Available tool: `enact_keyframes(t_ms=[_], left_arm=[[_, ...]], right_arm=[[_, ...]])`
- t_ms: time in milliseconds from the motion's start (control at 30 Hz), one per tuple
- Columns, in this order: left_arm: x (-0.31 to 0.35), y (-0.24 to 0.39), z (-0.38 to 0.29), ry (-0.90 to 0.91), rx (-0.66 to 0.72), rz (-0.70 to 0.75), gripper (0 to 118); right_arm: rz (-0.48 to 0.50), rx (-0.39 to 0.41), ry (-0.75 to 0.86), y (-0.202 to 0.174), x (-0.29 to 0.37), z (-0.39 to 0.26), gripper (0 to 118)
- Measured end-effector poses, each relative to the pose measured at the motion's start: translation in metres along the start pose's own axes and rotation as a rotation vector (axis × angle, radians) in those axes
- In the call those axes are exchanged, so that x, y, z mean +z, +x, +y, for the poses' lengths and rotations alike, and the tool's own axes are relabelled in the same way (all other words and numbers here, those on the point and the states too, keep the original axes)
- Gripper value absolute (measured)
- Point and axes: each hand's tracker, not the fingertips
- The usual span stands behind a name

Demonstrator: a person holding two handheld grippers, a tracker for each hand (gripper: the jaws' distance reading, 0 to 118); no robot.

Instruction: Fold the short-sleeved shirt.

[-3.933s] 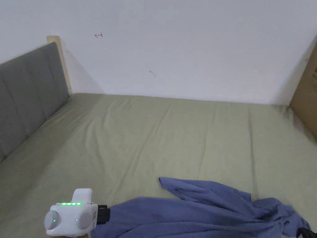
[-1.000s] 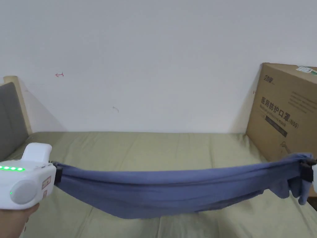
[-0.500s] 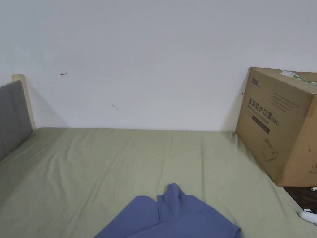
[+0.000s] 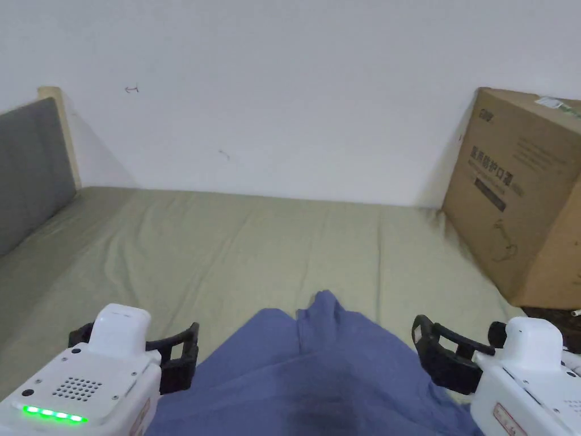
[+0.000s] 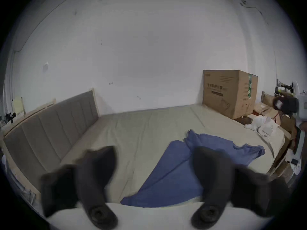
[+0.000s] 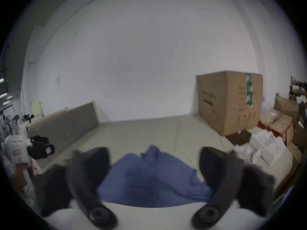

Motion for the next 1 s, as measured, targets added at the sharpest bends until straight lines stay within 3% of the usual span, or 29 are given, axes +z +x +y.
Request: enact_keyframes(t_ms=[67, 233, 433, 467, 500, 533, 633, 700, 867, 1000], left_arm=[[0.002, 0.000, -0.005, -0.044, -0.048, 0.011, 1], [-0.010, -0.044, -0.034, -0.184, 0.046, 0.036, 1], [-0.051, -0.118, -0.107, -0.462, 0.271, 0.039, 1], [-0.058, -0.121, -0.121, -0.513, 0.270, 0.027, 14], [-0.063, -0.121, -0.132, -0.534, 0.246, 0.036, 47], [-0.069, -0.119, -0.143, -0.552, 0.210, 0.059, 93], [-0.095, -0.119, -0.173, -0.638, 0.181, 0.049, 118], [-0.113, -0.115, -0.184, -0.652, 0.198, 0.048, 108], [-0.156, -0.111, -0.200, -0.686, 0.202, 0.060, 107], [-0.161, -0.099, -0.198, -0.725, 0.180, 0.065, 91]], right_arm=[[-0.014, 0.026, -0.003, -0.027, 0.010, 0.001, 3], [0.122, 0.012, -0.028, -0.038, -0.022, -0.010, 4], [0.138, 0.063, -0.115, -0.050, -0.033, -0.027, 4], [0.139, 0.067, -0.136, -0.052, -0.035, -0.031, 4], [0.148, 0.033, -0.179, -0.044, -0.046, -0.040, 4], [0.150, 0.039, -0.192, -0.043, -0.052, -0.045, 4], [0.152, 0.060, -0.236, -0.043, -0.067, -0.058, 4], [0.153, 0.065, -0.257, -0.042, -0.076, -0.065, 4], [0.148, 0.078, -0.313, -0.036, -0.098, -0.080, 4], [0.134, 0.069, -0.355, -0.030, -0.112, -0.088, 4]])
